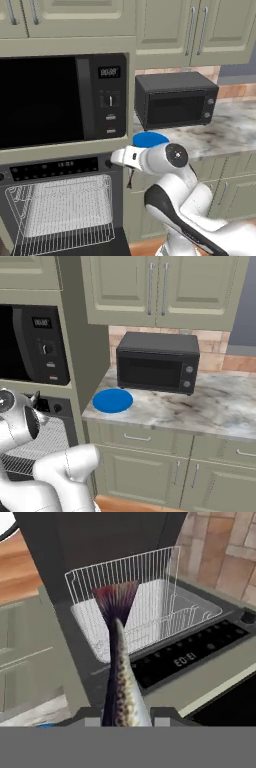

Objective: Take the fish from the oven and place it on the plate on the counter.

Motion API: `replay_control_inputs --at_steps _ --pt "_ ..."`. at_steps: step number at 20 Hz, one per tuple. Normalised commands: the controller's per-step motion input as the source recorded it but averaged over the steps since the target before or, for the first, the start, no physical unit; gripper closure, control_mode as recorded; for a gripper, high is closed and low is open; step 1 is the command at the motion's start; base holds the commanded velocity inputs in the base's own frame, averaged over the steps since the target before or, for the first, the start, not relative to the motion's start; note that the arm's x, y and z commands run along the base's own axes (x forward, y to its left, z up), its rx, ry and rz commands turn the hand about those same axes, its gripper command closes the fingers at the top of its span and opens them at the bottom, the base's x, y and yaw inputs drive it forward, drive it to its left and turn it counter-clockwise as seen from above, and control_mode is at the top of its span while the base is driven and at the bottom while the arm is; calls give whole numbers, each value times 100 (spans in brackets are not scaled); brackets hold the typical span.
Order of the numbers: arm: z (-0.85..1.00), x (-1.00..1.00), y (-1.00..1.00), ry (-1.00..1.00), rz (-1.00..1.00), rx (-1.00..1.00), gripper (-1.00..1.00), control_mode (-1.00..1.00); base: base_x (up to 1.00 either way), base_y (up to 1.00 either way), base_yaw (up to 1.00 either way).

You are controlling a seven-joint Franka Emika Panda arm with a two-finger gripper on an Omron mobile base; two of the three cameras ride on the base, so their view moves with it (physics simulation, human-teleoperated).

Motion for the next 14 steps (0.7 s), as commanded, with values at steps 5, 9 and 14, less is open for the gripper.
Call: replay_control_inputs --at_steps 5,9,14 --pt "19 3 -85 -3 -27 6 100 -100 0 0 0" --pt "7 14 -89 0 -28 2 100 -100 0 0 0" --pt "0 17 -77 0 -18 0 100 -100 0 0 0"
